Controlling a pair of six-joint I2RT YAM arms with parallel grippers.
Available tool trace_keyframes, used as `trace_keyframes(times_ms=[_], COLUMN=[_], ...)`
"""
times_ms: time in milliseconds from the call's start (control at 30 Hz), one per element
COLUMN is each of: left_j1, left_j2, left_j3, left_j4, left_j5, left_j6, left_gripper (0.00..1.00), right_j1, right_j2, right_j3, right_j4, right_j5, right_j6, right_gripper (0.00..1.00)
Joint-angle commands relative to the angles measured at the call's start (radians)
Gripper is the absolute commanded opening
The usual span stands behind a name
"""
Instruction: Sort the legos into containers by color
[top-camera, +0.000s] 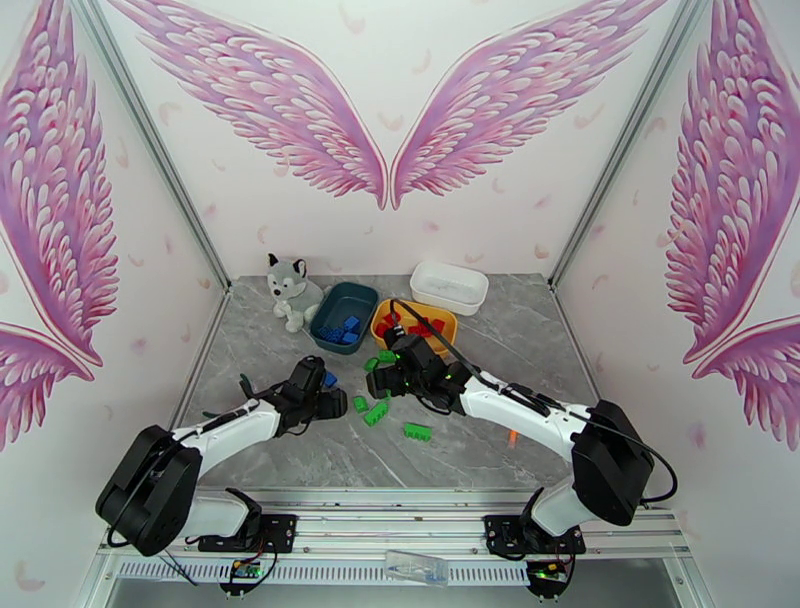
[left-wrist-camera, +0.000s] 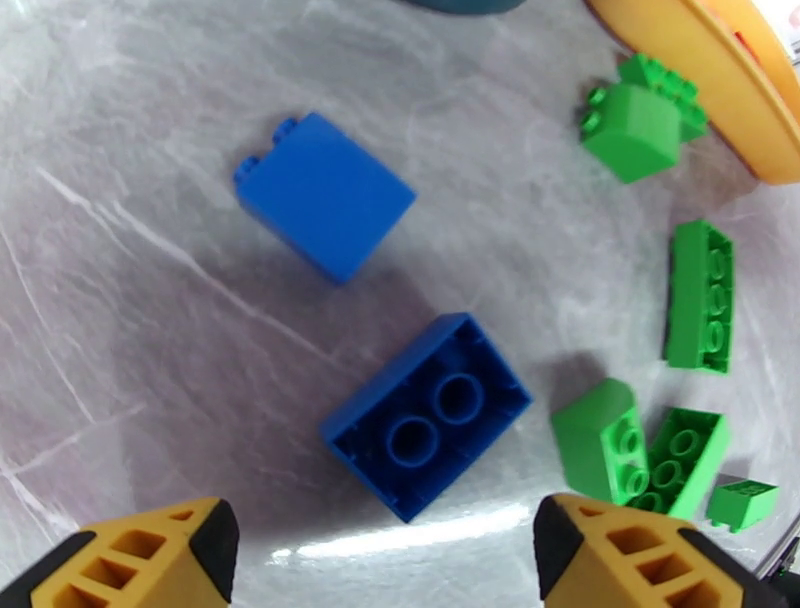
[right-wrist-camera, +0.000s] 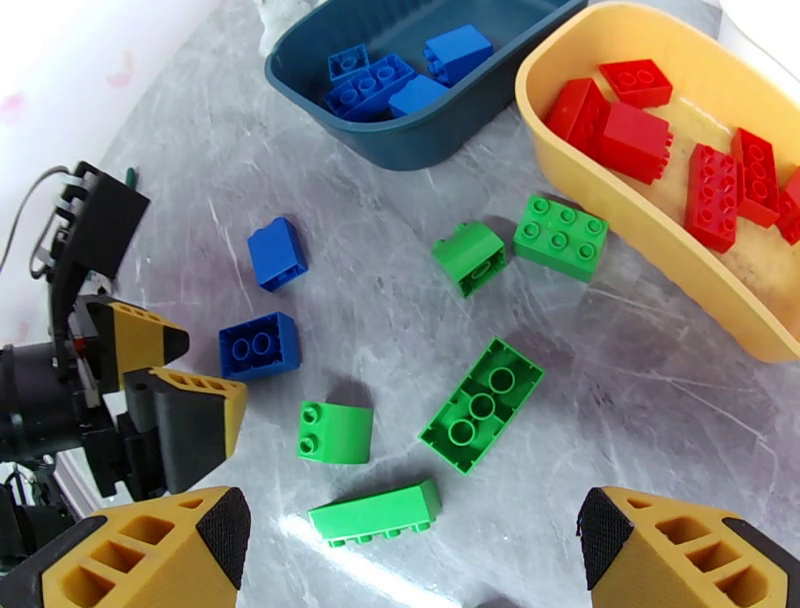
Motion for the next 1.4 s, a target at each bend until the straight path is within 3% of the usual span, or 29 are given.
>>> trace_keyframes(times_ms=[0, 467, 600, 733, 933, 1200, 1367], left_j1=[-0.004, -0.003, -0.006, -0.011, -0.049, -0.071, -0.045], left_j2=[0.068, 0.273, 0.305, 0.326, 0.245, 0.118, 0.16], left_j3=[0.051, 0.225, 0.262, 0.283, 0.255, 0.314, 0.447], left_j4=[-0.007, -0.012, -0.015, -0.016, -0.012, -0.047, -0.06], left_j5=[-0.026, -0.075, -0.083, -0.075, -0.038, -0.05, -0.084], left_j6=[0.016, 0.039, 0.047, 0.05, 0.03, 0.013, 0.01], left_gripper=[0.82, 0.69, 0.58, 0.42, 0.24, 0.22, 0.23], right_j1=[-0.007, -0.007, -0.005, -0.005, -0.006, -0.006, -0.007], right_j2=[-0.029, -0.041, -0.042, -0.047, -0.053, -0.049, -0.053], right_j3=[-0.015, -0.016, -0.015, -0.016, -0.016, -0.016, -0.017], right_j4=[0.019, 0.015, 0.015, 0.011, 0.01, 0.009, 0.009], right_j5=[0.015, 0.014, 0.012, 0.012, 0.017, 0.018, 0.021], right_j6=[-0.004, -0.005, -0.006, -0.005, -0.005, 0.0, 0.0], right_gripper=[0.93, 0.93, 0.93, 0.93, 0.93, 0.92, 0.92])
